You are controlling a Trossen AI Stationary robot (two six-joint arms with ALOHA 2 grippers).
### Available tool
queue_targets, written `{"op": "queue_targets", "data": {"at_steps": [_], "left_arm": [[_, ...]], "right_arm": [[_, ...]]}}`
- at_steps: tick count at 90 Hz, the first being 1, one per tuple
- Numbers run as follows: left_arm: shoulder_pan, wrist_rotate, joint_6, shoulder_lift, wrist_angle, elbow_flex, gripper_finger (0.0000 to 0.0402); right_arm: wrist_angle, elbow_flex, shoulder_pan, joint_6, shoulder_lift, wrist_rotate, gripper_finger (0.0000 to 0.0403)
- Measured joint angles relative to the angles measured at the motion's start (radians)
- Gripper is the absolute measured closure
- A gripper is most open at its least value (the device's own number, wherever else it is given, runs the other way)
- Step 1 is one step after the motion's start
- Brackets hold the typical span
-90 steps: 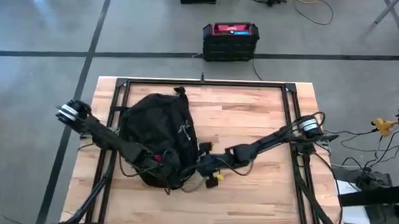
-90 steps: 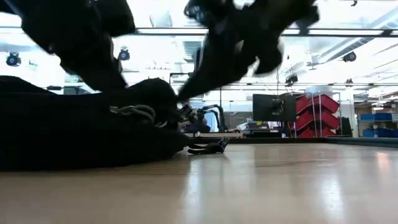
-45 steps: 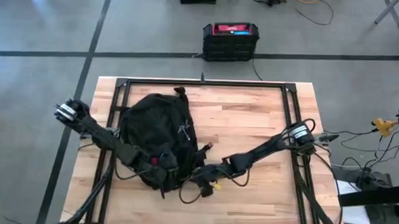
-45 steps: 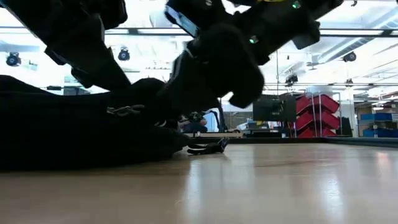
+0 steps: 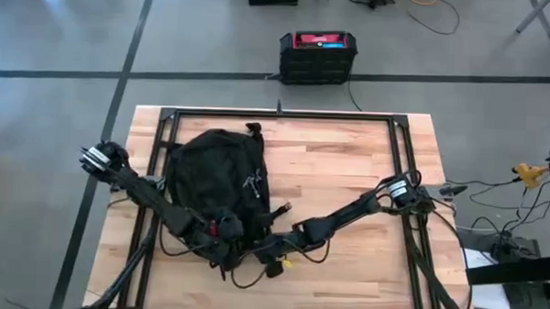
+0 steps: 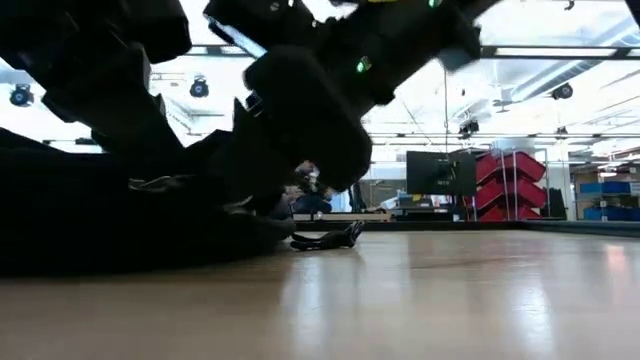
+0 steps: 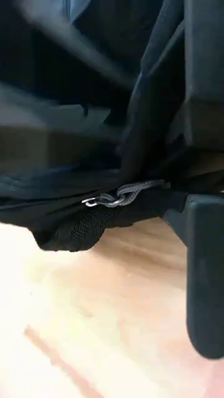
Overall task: Unpack backpack
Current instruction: Close the black backpack
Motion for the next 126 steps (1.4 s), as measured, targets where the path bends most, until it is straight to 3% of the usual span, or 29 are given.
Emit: {"op": "queue_targets", "data": {"at_steps": [32,47,80,98,126], "left_arm": [[-0.12,-0.109,-0.118,0.032,-0.004,0.001,0.0284],[-0.138,-0.143,-0.136,0.126,0.09,0.002,0.0284],[-0.146,-0.206,-0.202,0.322,0.238,0.009,0.0284],[-0.153,-0.211,-0.206,0.323,0.238,0.009,0.0284],[-0.156,-0.233,-0.221,0.284,0.139,0.007,0.0284]], "right_arm": [[-0.375,0.039,0.044,-0.005,-0.155,0.116,0.0402],[-0.524,0.039,0.041,0.005,-0.181,0.197,0.0402],[-0.853,0.036,-0.044,0.081,-0.185,0.225,0.0403],[-0.902,-0.006,-0.143,0.043,-0.199,0.311,0.0403],[-0.854,-0.041,-0.287,-0.046,-0.334,0.303,0.0402]]}}
